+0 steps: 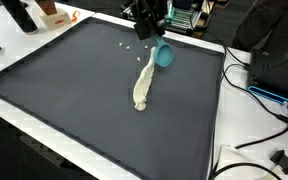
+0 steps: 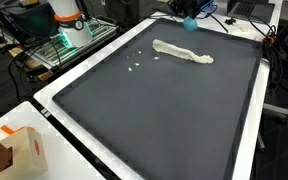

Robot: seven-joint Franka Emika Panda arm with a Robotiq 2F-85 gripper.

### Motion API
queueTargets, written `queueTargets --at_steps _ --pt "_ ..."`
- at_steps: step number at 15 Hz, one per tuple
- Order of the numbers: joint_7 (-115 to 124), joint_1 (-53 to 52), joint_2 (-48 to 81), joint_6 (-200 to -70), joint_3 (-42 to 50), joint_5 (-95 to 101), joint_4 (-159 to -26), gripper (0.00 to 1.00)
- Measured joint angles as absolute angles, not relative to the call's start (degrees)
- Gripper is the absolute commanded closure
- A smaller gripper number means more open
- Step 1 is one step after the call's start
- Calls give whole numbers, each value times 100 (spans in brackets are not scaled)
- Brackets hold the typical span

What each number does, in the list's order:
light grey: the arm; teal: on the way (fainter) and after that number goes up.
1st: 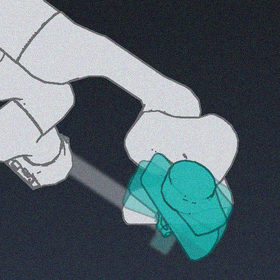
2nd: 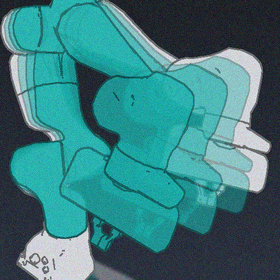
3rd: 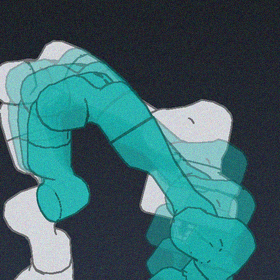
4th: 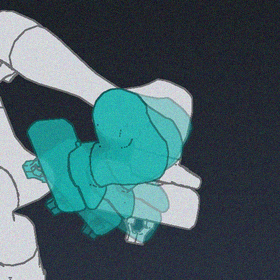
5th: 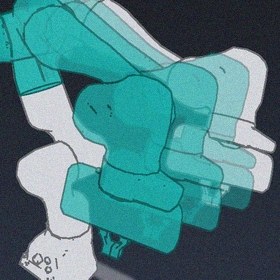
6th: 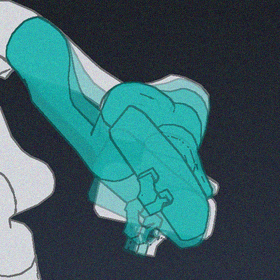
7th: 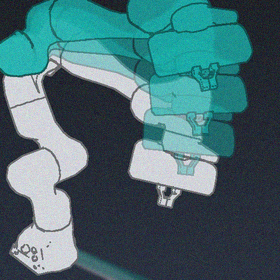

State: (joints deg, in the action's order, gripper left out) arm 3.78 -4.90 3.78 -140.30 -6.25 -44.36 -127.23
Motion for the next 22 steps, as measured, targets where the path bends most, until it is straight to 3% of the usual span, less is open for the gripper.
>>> queueTargets --at_steps 22 --pt "-1744 -298 840 -14210 -446 -6616 -12583 75"
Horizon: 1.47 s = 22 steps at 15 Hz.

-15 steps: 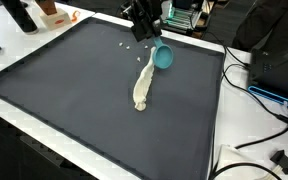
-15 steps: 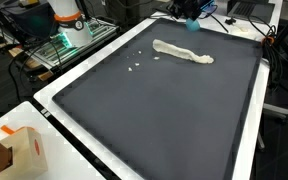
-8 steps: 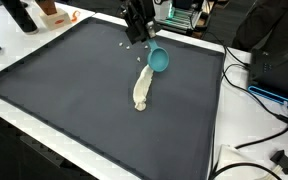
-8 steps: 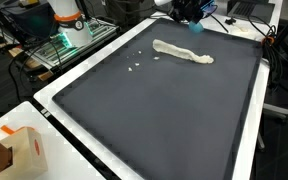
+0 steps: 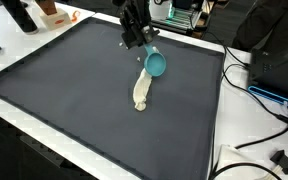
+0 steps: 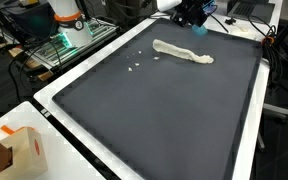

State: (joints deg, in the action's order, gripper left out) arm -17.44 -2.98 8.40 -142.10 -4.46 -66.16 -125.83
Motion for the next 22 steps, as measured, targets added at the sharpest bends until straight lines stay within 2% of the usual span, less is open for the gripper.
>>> queueTargets --at_steps 22 --pt "-1005 -263 1246 -14191 -387 -6074 -11788 75"
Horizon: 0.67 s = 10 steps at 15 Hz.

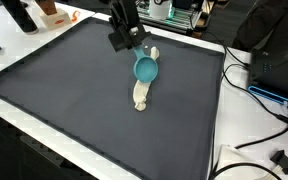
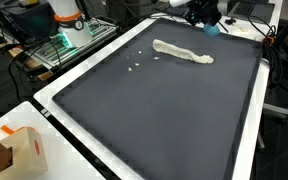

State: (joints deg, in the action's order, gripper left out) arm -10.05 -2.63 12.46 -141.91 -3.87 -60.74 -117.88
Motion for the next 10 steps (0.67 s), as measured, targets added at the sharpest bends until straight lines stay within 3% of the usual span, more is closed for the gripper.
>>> queueTargets --at_steps 10 --pt "33 -280 1157 -14095 -368 -5014 -11612 75"
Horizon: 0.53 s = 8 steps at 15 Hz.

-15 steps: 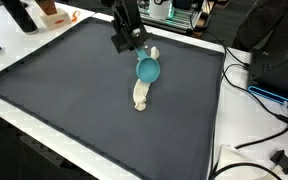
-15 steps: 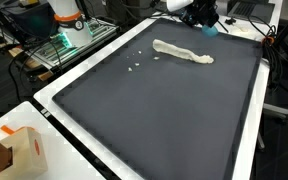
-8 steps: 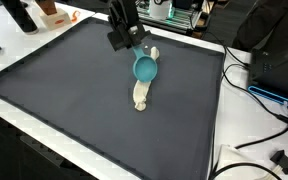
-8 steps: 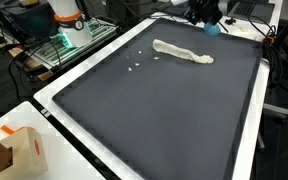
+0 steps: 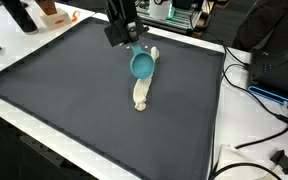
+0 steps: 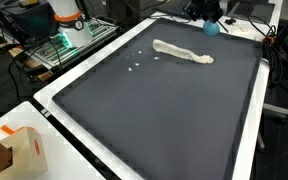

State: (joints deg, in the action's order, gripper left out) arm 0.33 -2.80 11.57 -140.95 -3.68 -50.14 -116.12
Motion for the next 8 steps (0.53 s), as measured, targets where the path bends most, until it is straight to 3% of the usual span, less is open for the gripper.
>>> queueTargets --at_steps 8 --pt "1408 -376 671 -13594 -372 -3732 -11607 75"
